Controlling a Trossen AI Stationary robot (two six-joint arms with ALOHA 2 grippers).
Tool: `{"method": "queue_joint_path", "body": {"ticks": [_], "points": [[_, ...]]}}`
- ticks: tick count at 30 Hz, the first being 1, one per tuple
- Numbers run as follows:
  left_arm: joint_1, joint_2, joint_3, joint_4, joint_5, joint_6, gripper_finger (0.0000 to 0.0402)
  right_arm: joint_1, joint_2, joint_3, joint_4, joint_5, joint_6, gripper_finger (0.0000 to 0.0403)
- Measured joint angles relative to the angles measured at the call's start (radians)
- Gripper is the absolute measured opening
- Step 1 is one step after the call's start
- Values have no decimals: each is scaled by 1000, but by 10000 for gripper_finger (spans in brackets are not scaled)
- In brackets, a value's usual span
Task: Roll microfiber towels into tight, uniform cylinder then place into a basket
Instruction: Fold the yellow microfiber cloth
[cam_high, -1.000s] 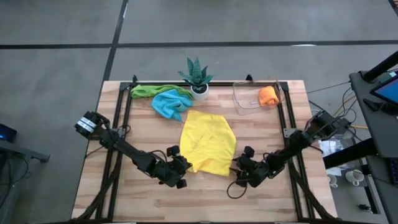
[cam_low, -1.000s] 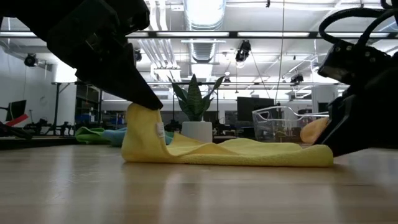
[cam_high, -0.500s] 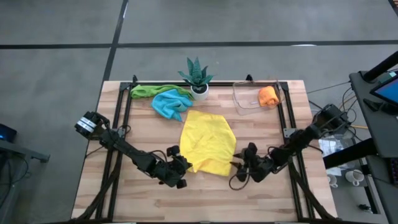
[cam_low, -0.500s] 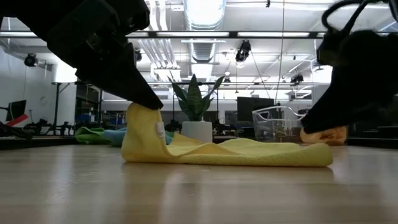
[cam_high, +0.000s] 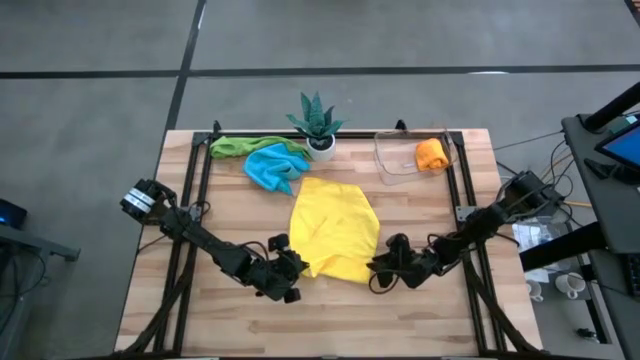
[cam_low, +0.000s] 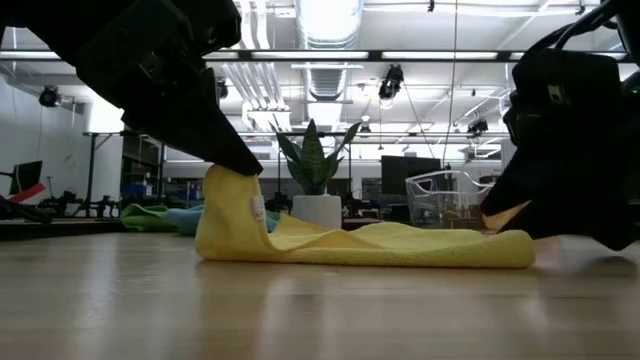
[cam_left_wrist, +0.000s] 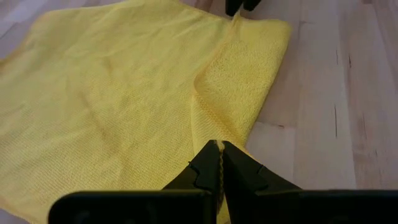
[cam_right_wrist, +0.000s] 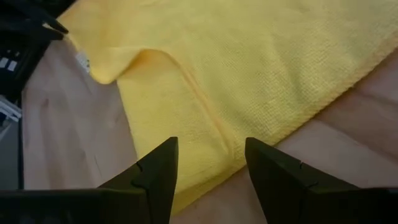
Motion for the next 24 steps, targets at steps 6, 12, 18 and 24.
{"method": "queue_joint_path", "body": {"ticks": [6, 12, 18, 24], "points": [[0, 0, 0, 1, 0, 0, 0, -3, 1, -2, -8, -24, 24, 182], [0, 0, 2, 1, 0, 0, 0, -3, 2, 4, 0, -47, 38, 170], [1, 0, 1, 0, 0, 0, 0, -2, 2, 19, 1, -61, 32, 150], [2, 0, 2, 0, 0, 0, 0, -3, 17, 19, -8, -60, 32, 139]]}}
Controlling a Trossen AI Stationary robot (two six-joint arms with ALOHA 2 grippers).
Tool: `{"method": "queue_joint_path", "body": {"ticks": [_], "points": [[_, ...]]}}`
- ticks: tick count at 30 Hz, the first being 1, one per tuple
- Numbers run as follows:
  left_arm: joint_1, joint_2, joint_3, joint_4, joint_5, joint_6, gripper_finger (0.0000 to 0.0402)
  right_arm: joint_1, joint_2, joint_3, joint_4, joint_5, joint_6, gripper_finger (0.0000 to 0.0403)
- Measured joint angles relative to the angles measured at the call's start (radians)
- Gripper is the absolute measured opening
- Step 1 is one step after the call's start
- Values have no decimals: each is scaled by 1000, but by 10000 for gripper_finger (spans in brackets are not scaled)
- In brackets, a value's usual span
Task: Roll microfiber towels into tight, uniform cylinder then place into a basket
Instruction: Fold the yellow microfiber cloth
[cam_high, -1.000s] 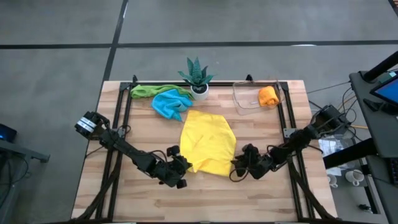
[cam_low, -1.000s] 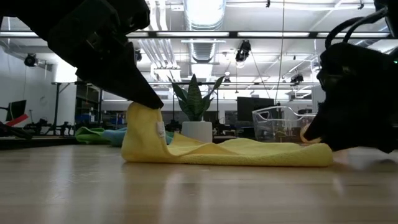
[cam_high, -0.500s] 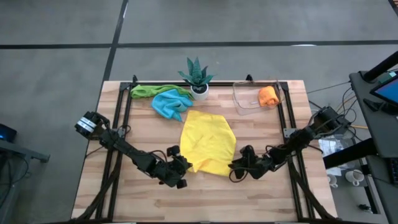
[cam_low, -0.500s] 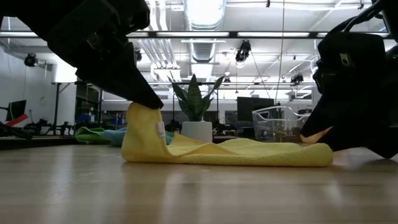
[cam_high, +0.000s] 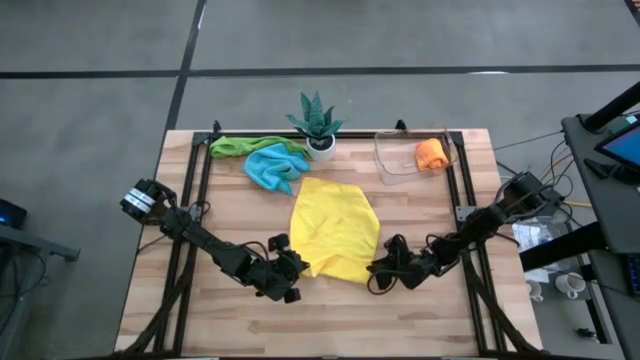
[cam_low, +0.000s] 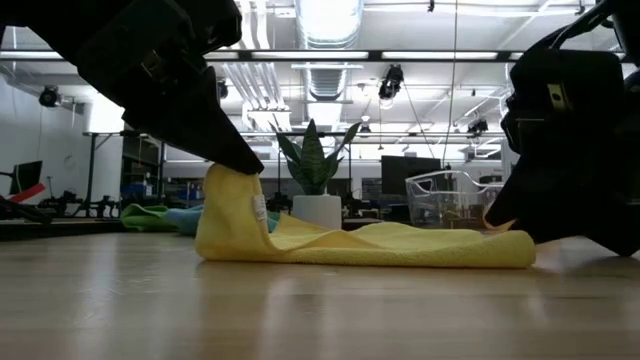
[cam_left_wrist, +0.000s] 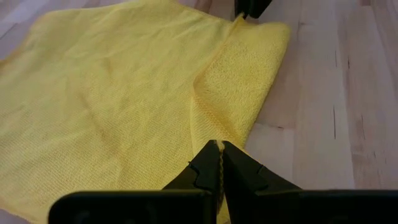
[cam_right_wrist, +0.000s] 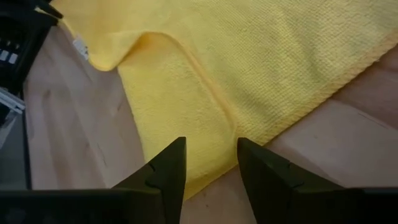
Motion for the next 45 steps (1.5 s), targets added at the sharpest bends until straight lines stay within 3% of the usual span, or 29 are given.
{"method": "queue_joint_path", "body": {"ticks": [12, 22, 26, 36, 45], "points": [[0, 0, -1, 0, 0, 0, 0, -15, 27, 17, -5, 3, -7, 121], [0, -2, 0, 0, 0, 0, 0, -15, 30, 21, -14, 3, -40, 17], [0, -34, -1, -8, 0, 0, 0, -18, 17, 17, -35, 16, -105, 9], [-2, -164, -25, -32, -204, -9, 0, 0, -207, 18, -261, 40, -431, 8], [-23, -177, -25, 16, -232, -88, 0, 57, -426, 18, -317, 38, -685, 8]]}}
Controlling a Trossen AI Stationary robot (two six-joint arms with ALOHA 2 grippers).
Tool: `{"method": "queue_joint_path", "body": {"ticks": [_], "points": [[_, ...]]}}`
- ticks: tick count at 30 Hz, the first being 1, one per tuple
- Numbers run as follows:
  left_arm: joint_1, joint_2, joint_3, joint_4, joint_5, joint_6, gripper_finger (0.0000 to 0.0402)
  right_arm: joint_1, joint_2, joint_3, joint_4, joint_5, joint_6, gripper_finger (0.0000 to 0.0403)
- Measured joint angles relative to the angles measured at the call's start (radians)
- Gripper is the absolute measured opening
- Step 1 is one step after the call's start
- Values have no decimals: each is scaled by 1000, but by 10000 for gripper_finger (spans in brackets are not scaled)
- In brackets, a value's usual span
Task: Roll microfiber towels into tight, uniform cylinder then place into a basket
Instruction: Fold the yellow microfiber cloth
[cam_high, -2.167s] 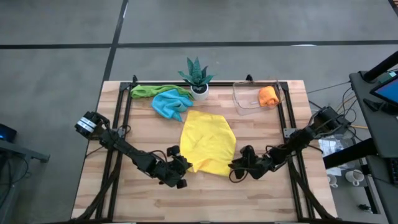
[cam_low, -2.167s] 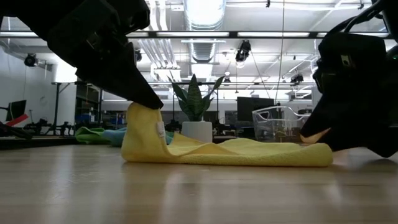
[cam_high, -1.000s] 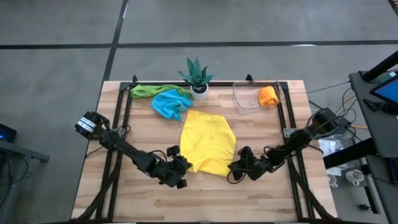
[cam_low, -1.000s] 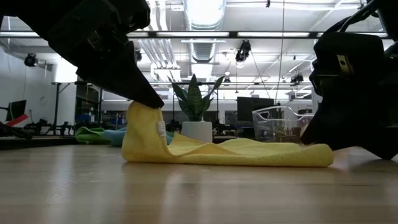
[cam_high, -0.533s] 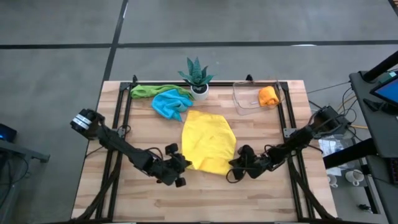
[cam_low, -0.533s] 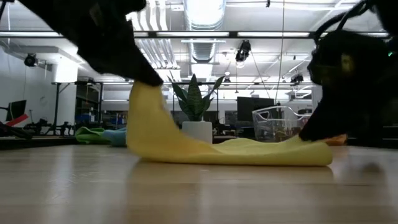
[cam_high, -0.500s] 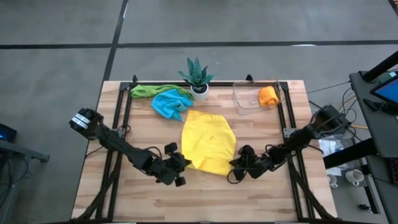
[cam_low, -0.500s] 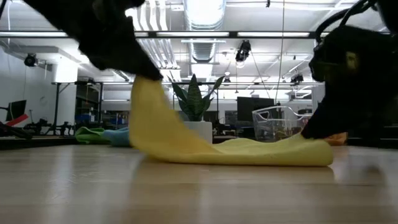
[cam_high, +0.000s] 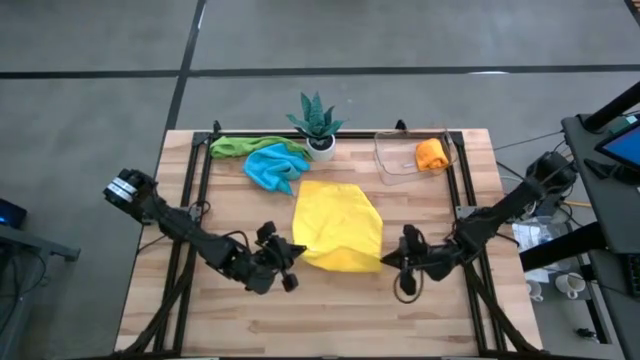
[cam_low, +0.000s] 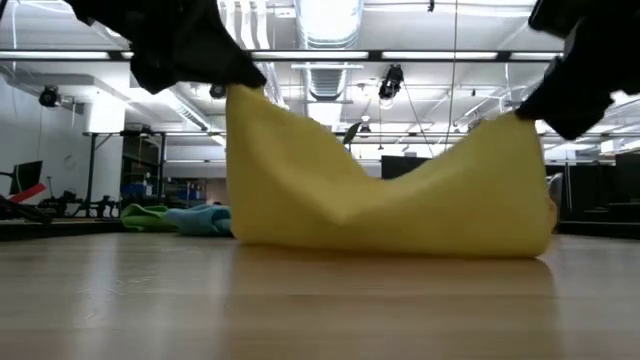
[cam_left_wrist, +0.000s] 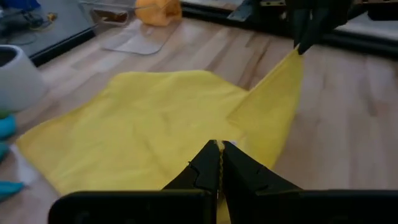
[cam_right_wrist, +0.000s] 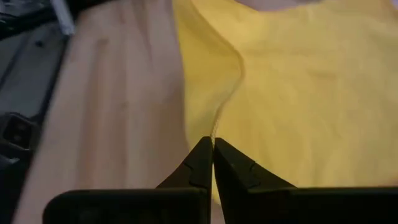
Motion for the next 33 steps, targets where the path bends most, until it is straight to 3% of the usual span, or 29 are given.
{"method": "queue_joint_path", "body": {"ticks": [6, 8, 14, 17, 23, 28, 33], "points": [[-46, -1, 4, 84, -2, 14, 0, 30, -83, 0, -2, 9, -95, 8], [-49, -23, 16, 79, -23, 105, 0, 23, -122, 24, -59, 52, -138, 8], [19, -214, 46, 87, -210, 541, 0, -60, -233, 276, -541, 264, -217, 8], [117, -332, 53, 94, -228, 693, 0, -121, -262, 409, -739, 359, -273, 8], [444, -521, 72, 87, -64, 823, 0, -320, -279, 623, -845, 419, -518, 8], [733, -577, 142, 67, 105, 840, 0, -505, -265, 760, -841, 413, -677, 8], [808, -557, 208, -64, 322, 741, 0, -571, -264, 792, -841, 287, -684, 8]]}}
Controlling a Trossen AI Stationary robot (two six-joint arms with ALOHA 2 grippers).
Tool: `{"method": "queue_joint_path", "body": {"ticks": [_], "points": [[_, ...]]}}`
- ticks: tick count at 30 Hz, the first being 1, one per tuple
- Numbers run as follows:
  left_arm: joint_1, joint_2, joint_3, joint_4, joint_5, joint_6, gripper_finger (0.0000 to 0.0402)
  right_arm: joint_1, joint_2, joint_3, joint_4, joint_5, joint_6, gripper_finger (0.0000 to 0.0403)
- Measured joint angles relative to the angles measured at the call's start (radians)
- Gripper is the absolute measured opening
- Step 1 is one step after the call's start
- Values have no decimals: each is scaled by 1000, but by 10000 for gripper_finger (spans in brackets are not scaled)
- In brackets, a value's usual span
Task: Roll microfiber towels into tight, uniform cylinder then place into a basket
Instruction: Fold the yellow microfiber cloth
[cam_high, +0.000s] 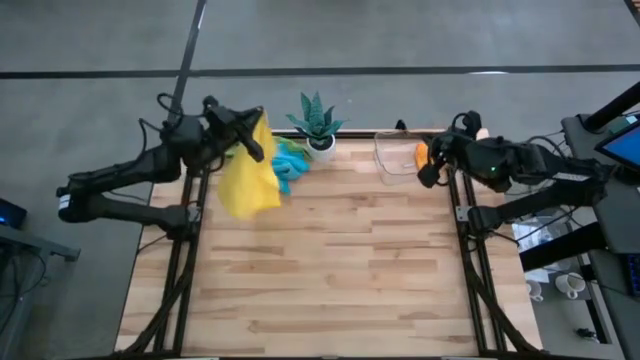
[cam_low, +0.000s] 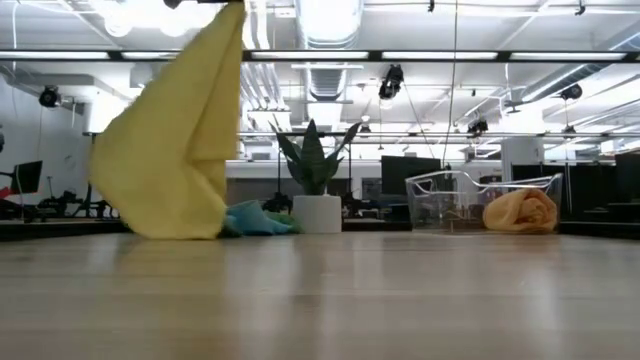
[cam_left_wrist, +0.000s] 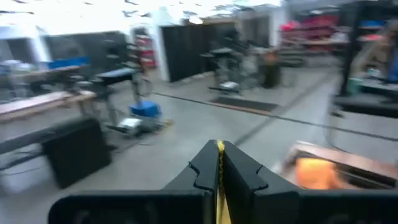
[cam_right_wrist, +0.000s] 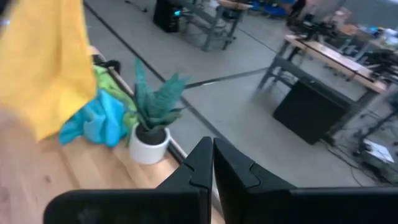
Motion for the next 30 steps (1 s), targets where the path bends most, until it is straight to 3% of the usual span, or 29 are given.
{"method": "queue_joint_path", "body": {"ticks": [8, 13, 18, 23, 30], "points": [[-65, 173, 93, -8, 40, -7, 0, 0, 27, -55, 5, -9, 8, 8], [-105, 351, 301, -73, 84, 3, 0, 1, 45, -56, 4, -14, 10, 8], [-119, 502, 530, -194, 87, 28, 0, 0, 51, -77, 0, -108, 47, 17], [-139, 593, 666, -371, 104, 47, 0, 0, 51, -167, -1, -212, 70, 61], [-201, 617, 696, -515, 108, 125, 0, -1, 52, -356, 93, -351, 18, 159]]}}
